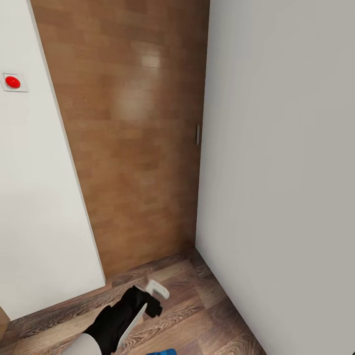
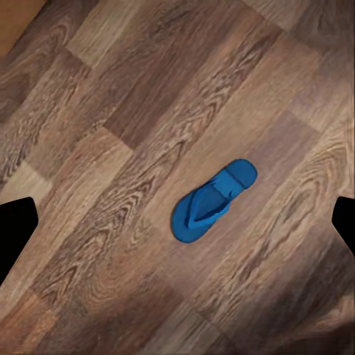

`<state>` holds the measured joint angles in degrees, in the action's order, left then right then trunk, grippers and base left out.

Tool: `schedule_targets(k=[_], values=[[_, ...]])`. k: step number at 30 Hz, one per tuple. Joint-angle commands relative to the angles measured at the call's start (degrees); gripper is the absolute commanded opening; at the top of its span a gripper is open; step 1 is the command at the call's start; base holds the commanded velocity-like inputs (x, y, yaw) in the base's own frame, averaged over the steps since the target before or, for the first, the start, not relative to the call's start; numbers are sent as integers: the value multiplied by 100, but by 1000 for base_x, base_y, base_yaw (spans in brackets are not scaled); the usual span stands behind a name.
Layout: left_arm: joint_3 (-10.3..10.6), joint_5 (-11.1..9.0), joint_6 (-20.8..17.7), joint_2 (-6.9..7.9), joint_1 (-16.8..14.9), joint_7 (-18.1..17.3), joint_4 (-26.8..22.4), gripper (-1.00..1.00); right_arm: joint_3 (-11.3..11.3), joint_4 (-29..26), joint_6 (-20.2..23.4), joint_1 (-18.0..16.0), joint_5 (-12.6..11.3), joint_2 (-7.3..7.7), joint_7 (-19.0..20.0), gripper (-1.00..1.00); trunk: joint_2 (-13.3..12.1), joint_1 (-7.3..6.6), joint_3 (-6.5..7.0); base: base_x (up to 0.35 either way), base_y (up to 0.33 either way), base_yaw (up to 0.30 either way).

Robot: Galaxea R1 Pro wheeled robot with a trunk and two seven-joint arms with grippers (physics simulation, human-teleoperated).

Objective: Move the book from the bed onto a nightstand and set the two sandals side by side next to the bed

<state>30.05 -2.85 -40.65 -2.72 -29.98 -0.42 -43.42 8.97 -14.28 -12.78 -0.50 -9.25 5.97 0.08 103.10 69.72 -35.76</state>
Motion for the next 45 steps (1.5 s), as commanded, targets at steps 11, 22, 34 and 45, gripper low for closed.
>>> schedule_targets(k=[11, 22, 34, 45], values=[[-2, 2840, -54, 17, -52, -3081, -14, 100, -21, 4, -22, -3, -58, 0, 1, 100, 3, -1, -6, 0, 0, 0], [-23, 3310, -49, 144, -347, -3951, -1, 100, -25, 4, -20, -3, -45, 0, -1, 100, 3, -1, -6, 0, 0, 0], [-17, 3318, -68, 224, -359, -3978, 51, 100, -26, 4, -21, -3, -42, 0, 1, 100, 444, 241, -203, 0, 0, 0], [-83, 3318, -180, 222, -360, -3969, 53, 100, -26, 4, -22, -3, -42, 0, 1, 100, 885, 482, -401, 0, 0, 0]])
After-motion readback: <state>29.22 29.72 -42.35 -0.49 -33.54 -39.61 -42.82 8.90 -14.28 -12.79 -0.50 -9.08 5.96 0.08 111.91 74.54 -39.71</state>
